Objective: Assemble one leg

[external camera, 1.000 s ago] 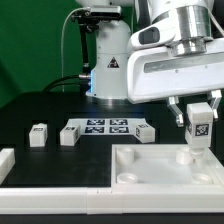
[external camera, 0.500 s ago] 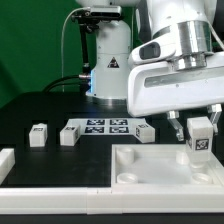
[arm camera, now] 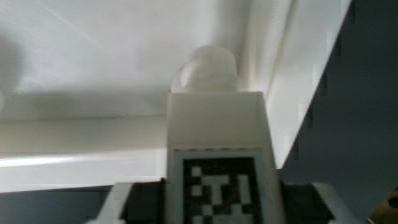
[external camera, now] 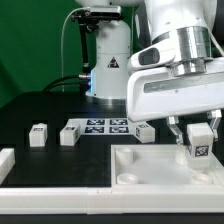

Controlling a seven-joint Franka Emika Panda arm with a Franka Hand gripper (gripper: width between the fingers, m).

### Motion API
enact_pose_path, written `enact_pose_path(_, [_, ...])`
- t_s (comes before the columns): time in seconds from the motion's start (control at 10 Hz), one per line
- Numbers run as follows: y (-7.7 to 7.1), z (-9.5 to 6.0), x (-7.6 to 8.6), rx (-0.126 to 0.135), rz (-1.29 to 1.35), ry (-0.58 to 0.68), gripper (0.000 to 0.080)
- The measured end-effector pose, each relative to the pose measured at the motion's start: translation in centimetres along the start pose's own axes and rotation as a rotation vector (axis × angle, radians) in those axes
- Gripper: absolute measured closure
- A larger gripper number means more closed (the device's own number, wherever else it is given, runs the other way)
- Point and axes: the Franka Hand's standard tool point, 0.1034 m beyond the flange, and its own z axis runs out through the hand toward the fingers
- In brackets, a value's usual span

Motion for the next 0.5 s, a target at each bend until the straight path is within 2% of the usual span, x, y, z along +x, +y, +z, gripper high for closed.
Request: enact_pose_path(0.5, [-0.52, -0.19, 0.52, 0.006, -0.006, -0.007, 0.0508])
